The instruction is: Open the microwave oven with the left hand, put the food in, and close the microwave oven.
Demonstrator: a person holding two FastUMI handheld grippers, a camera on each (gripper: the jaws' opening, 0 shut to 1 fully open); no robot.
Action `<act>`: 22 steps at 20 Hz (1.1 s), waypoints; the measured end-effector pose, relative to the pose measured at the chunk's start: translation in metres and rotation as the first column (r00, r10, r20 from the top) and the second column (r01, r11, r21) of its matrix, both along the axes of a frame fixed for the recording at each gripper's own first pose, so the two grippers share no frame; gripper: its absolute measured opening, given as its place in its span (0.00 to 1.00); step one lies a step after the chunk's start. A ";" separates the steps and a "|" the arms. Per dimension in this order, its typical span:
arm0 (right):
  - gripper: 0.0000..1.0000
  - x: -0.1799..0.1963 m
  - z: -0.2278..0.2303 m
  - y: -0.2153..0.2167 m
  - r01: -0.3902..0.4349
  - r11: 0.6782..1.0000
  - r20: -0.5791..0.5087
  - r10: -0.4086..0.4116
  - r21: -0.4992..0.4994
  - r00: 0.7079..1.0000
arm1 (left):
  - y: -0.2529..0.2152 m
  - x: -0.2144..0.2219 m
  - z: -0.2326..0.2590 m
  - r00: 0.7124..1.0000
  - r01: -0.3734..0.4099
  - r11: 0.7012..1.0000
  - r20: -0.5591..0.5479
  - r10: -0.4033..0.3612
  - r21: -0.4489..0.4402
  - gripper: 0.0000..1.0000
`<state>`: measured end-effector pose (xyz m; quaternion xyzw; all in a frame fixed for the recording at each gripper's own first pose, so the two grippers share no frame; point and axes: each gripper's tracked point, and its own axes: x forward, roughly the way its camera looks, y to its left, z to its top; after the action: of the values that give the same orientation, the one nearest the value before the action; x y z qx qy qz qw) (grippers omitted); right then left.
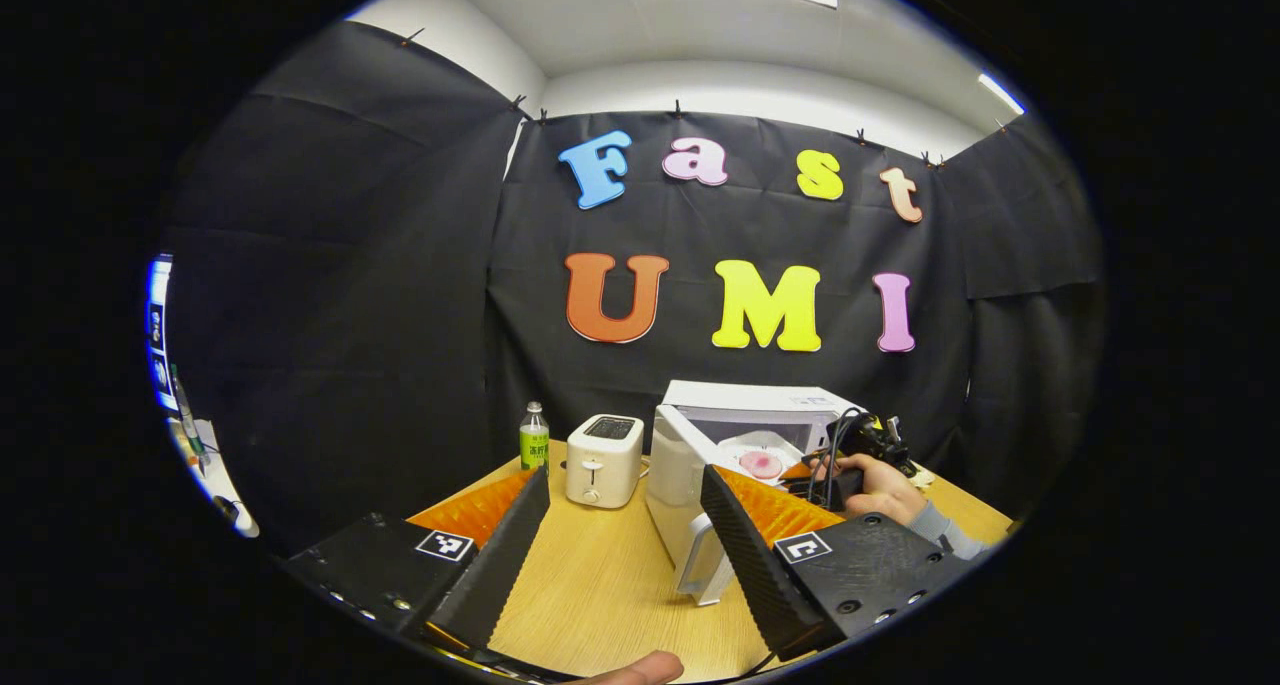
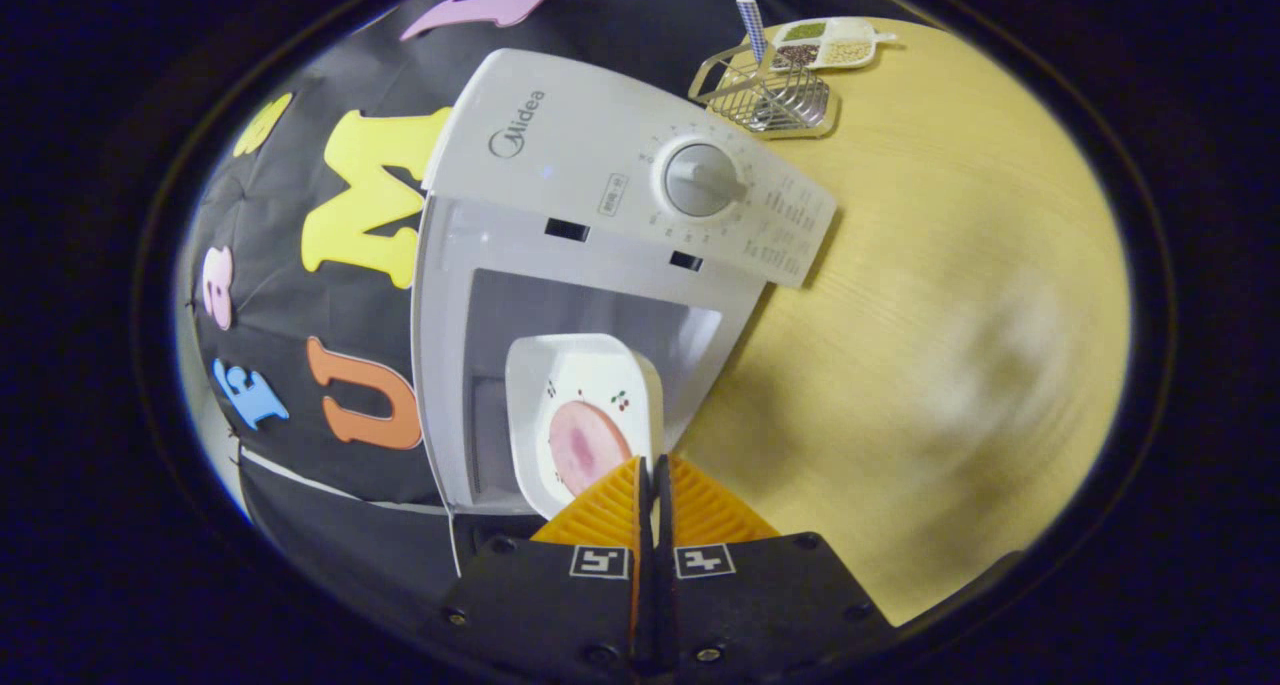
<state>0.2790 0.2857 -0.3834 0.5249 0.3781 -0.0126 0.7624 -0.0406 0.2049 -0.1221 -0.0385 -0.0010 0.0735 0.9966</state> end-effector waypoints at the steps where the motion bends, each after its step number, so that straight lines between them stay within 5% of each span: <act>1: 0.04 0.006 -0.002 0.005 0.023 1.000 0.000 -0.023 0.003 1.000 | 0.004 0.001 -0.003 1.000 -0.005 1.000 -0.006 0.005 -0.002 0.93; 6: 0.04 0.047 -0.006 0.014 0.189 0.982 0.075 -0.189 0.015 0.979 | 0.013 0.019 -0.020 0.999 0.005 0.998 -0.034 -0.007 -0.063 0.93; 11: 0.04 0.081 -0.022 0.016 0.211 0.977 0.099 -0.207 -0.029 0.973 | 0.021 0.030 -0.034 0.998 -0.007 0.995 -0.058 0.001 -0.103 0.93; 20: 0.00 0.114 -0.070 0.022 0.234 0.969 0.075 -0.228 -0.079 0.971 | 0.017 0.032 -0.016 1.000 -0.004 0.998 0.026 0.003 0.063 0.93; 22: 0.06 0.117 -0.069 0.020 0.243 0.967 0.097 -0.235 -0.074 0.967 | 0.013 0.033 -0.014 0.999 0.006 0.997 0.035 -0.008 0.080 0.93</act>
<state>0.3956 0.3057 -0.4526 0.5339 0.2775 -0.0974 0.7928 -0.0074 0.2177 -0.1362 0.0003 -0.0214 0.0692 0.9974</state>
